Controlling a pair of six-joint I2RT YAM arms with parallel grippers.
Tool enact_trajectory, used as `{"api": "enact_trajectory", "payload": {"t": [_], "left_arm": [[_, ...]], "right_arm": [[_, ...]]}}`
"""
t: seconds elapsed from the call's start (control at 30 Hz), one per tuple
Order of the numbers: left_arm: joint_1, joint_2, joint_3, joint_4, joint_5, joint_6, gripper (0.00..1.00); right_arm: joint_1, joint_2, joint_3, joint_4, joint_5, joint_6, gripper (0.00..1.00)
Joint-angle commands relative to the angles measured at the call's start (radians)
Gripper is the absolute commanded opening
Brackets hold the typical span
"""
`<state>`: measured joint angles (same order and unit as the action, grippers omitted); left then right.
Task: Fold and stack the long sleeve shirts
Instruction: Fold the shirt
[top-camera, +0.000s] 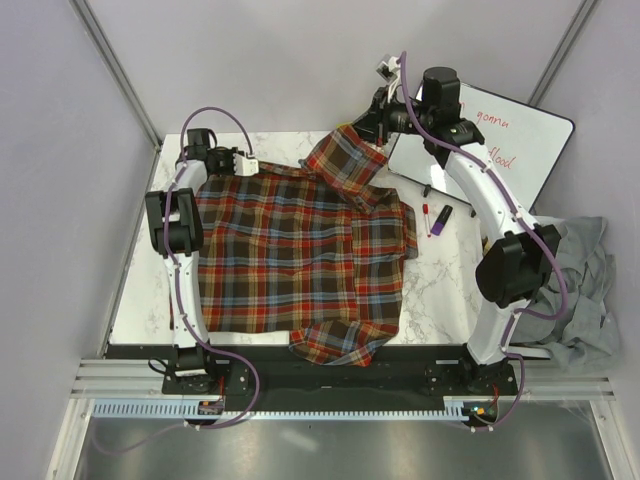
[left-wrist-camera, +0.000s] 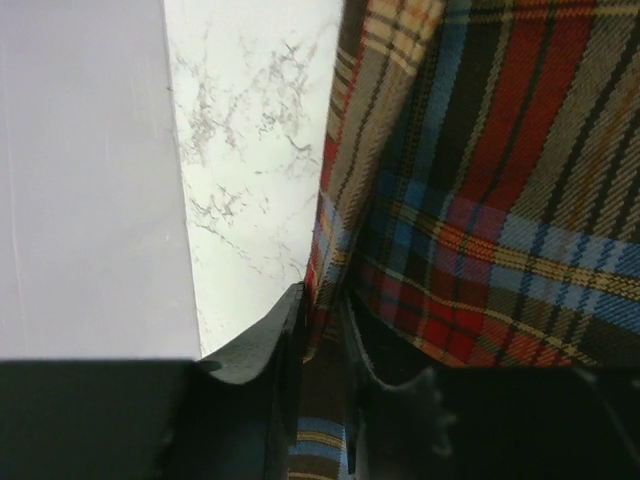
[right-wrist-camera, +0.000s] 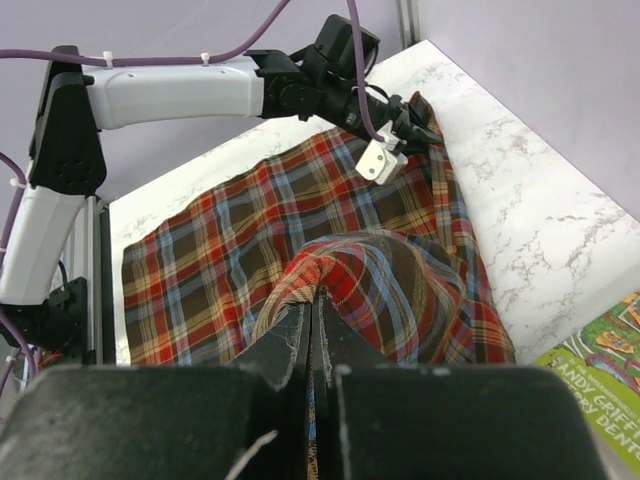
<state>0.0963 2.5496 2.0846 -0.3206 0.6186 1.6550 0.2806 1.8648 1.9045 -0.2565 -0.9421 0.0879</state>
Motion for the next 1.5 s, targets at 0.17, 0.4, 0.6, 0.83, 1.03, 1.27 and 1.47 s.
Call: {"api": "enact_trajectory", "payload": {"t": [0.17,0.4,0.6,0.83,1.03,1.27,1.47], "left_arm": [[0.020,-0.083,-0.008,-0.018,-0.034,-0.035,0.16],[0.022,-0.097,-0.012,-0.017,-0.094,-0.080,0.02],[0.020,-0.199,-0.084,-0.017,-0.108,-0.135,0.02],[0.025,-0.350,-0.236,-0.038,-0.178,-0.139,0.02],[0.028,-0.471,-0.360,-0.077,-0.229,-0.135,0.02],[0.028,-0.572,-0.458,-0.109,-0.324,-0.172,0.02],[0.026,-0.653,-0.514,-0.182,-0.359,-0.205,0.02]], "right_arm": [[-0.044,0.025,0.121,0.011,0.140,-0.079,0.00],[-0.086,0.135,0.283,0.051,0.203,-0.065,0.00],[-0.086,0.123,0.275,0.063,0.203,-0.080,0.00],[-0.087,0.054,0.214,0.062,0.193,-0.117,0.00],[-0.089,-0.015,0.159,0.034,0.167,-0.154,0.00],[-0.089,-0.093,0.119,-0.010,0.138,-0.171,0.00],[-0.089,-0.179,0.038,-0.050,0.112,-0.188,0.00]]}}
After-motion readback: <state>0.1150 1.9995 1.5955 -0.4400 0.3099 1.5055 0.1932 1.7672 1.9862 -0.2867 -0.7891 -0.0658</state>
